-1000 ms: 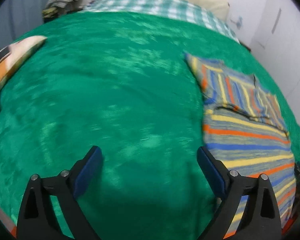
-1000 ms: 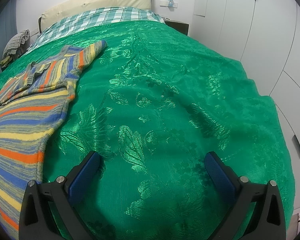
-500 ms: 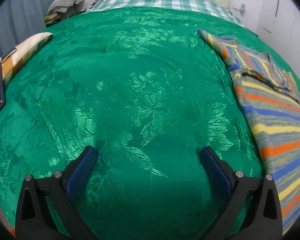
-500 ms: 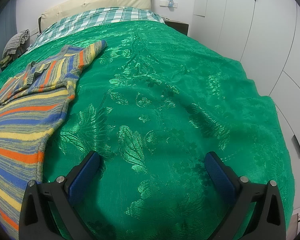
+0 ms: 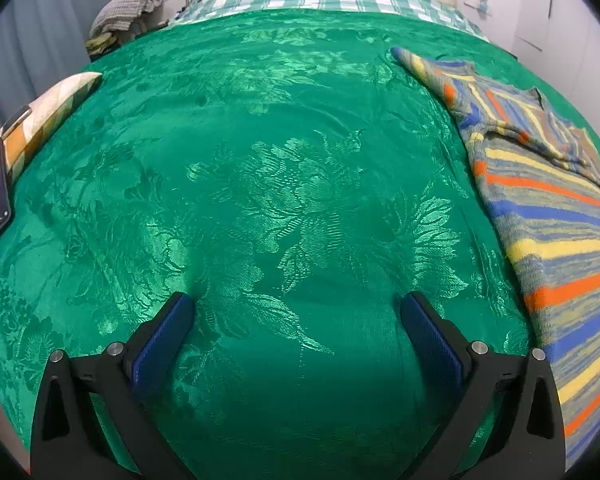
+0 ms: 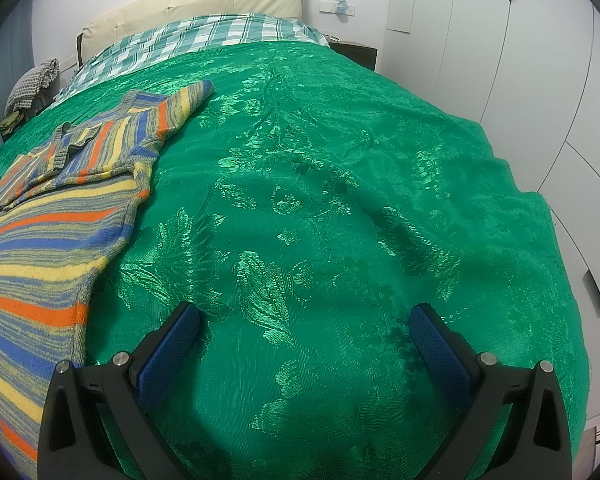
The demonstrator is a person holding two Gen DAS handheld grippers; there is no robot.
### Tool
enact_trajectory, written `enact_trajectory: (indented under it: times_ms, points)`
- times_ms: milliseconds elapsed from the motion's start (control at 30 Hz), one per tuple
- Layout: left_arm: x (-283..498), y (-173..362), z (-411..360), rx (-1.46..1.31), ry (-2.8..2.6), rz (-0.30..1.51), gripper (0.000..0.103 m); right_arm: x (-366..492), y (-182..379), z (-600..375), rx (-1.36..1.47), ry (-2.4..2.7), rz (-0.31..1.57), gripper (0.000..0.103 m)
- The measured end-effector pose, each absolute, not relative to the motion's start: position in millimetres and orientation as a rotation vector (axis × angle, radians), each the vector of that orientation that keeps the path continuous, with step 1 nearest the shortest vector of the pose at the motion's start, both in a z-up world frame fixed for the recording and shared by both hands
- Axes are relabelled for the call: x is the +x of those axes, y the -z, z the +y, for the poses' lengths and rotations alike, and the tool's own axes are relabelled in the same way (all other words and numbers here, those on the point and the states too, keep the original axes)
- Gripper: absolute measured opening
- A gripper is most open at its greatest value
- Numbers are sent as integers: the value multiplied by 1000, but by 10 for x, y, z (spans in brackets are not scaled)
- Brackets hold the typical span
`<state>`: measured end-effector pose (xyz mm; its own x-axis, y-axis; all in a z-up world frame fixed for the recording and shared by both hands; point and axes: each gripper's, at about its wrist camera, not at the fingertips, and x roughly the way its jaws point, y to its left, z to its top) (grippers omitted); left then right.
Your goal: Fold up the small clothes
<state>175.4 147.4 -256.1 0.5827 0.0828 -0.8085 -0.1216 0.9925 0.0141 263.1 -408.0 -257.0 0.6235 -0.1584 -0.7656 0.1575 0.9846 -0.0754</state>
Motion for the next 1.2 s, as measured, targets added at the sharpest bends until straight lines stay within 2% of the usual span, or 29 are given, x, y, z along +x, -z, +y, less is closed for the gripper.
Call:
enact_trajectory:
  times_ms: [1200]
  points:
    - [1752, 2549, 1446, -28, -124, 933, 102, 2629, 2571, -4083, 0, 182, 879, 103]
